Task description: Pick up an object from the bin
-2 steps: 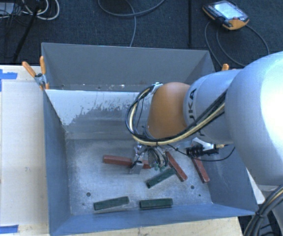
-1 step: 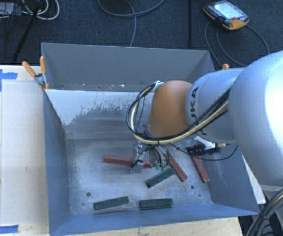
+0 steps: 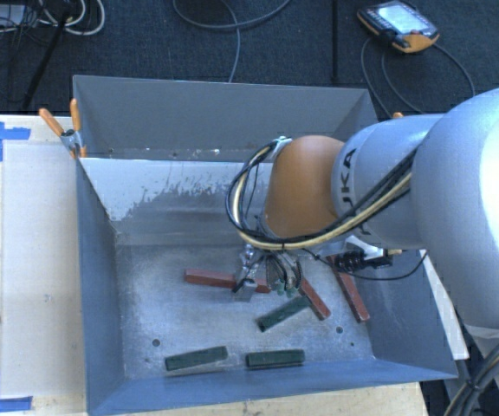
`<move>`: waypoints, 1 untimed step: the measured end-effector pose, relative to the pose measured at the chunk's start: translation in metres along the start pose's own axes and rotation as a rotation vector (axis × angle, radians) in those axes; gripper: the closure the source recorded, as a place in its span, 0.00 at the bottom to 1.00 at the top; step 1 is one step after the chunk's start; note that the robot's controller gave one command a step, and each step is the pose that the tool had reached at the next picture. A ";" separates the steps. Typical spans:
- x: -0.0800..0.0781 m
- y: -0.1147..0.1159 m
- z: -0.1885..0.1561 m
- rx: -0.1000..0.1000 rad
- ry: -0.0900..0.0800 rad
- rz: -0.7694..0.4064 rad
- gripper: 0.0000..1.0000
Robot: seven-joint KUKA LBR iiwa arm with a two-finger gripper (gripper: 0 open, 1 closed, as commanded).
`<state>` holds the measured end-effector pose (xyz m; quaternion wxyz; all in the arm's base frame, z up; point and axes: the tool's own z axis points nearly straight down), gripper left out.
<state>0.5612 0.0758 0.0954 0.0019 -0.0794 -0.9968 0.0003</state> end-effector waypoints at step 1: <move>0.000 0.000 -0.013 0.000 0.000 -0.001 1.00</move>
Offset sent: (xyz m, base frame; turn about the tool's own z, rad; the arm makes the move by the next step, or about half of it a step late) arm 0.0001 0.0000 0.0837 0.0000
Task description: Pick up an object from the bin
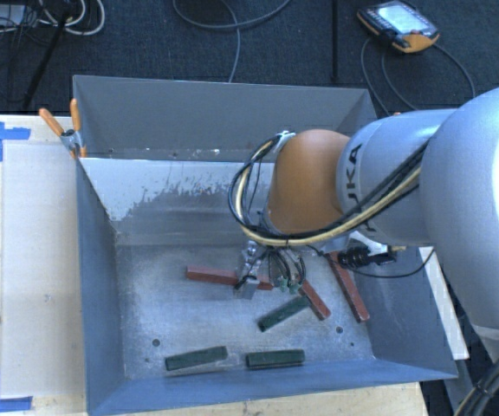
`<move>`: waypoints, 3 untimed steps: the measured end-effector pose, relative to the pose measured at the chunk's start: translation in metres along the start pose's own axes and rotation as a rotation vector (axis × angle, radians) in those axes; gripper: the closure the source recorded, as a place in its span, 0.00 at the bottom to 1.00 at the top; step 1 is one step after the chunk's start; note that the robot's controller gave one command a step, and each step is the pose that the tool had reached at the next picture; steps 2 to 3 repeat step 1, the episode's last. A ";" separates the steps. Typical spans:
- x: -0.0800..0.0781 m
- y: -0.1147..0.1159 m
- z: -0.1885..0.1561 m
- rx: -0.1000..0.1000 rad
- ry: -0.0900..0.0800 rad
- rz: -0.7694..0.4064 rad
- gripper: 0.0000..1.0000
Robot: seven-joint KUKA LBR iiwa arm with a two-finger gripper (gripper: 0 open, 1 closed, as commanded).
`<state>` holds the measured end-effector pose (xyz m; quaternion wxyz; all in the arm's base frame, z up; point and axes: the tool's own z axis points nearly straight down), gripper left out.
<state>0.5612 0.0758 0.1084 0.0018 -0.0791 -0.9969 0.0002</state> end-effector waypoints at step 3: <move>0.001 0.000 -0.018 0.001 0.003 0.000 1.00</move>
Offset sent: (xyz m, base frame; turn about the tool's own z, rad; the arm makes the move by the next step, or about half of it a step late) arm 0.0001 -0.0002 0.0258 0.0000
